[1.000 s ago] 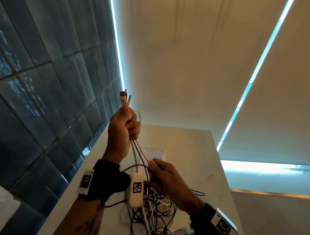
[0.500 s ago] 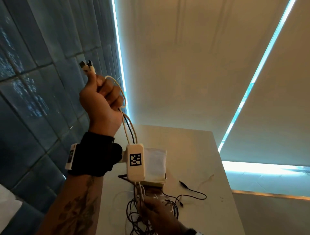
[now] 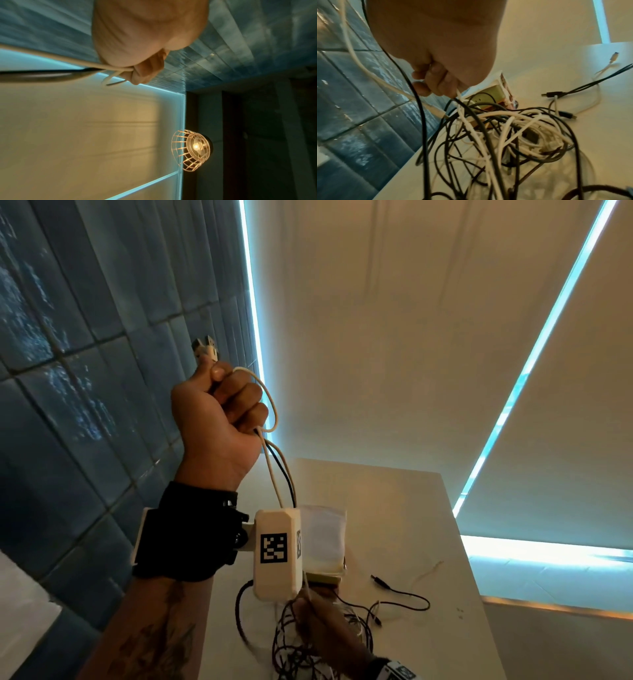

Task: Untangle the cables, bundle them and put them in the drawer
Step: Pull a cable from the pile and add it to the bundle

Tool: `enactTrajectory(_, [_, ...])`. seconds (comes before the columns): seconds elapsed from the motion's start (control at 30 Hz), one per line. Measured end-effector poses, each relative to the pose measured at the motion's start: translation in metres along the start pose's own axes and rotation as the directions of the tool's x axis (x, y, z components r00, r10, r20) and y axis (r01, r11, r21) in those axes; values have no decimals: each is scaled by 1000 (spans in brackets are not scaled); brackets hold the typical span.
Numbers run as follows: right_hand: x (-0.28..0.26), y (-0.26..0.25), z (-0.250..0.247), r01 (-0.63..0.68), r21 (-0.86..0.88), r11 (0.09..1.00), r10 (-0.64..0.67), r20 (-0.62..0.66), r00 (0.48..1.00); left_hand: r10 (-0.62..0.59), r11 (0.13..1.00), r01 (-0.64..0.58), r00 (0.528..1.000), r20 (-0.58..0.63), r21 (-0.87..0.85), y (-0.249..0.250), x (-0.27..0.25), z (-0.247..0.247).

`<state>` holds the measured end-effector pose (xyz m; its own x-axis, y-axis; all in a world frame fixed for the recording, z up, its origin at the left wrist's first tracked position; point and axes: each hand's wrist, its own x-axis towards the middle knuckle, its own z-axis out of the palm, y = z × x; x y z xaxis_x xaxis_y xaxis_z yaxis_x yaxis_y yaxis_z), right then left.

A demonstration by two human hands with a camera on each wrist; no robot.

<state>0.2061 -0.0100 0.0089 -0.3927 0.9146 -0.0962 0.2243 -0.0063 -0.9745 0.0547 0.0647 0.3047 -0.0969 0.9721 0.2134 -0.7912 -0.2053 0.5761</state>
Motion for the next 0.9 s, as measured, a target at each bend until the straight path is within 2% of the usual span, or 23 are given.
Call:
enactTrajectory(0.17, [9, 22, -16, -115, 154, 981, 122, -33, 992, -46, 999, 46, 999, -10, 7, -5, -4, -15])
enactTrajectory(0.23, [11, 25, -25, -187, 259, 948, 189, 20, 982, -48, 999, 48, 999, -9, 15, -6, -5, -18])
enactTrajectory(0.33, [9, 22, -43, -306, 393, 867, 259, 168, 951, -26, 998, 27, 1000, -14, 59, 1, -5, -23])
enactTrajectory(0.4, [6, 17, -59, -298, 519, 802, 214, 216, 953, -25, 989, 28, 1000, -19, 142, 6, -5, -27])
enactTrajectory(0.47, [11, 11, -73, -287, 676, 679, 198, 208, 958, -74, 970, 77, 997, -24, 232, 6, -7, -31])
enactTrajectory(0.5, [16, 5, -79, -267, 724, 635, 214, 167, 962, -114, 956, 116, 993, -22, 271, 1, -8, -34])
enactTrajectory(0.53, [23, -3, -84, -225, 740, 634, 221, 105, 970, -157, 936, 156, 987, -22, 316, -6, -10, -35])
enactTrajectory(0.6, [38, -28, -90, -111, 699, 706, 201, -48, 978, -218, 869, 217, 975, -49, 445, -27, -14, -38])
enactTrajectory(0.7, [54, -75, -90, 33, 644, 764, 135, -209, 969, -233, 715, 260, 964, -130, 649, -60, -21, -46])
enactTrajectory(0.8, [52, -117, -89, 169, 549, 819, -39, -240, 970, -222, 604, 310, 950, -219, 734, -78, -24, -52])
enactTrajectory(0.9, [43, -138, -84, 286, 426, 858, -231, -177, 957, -179, 550, 345, 938, -296, 760, -84, -23, -55])
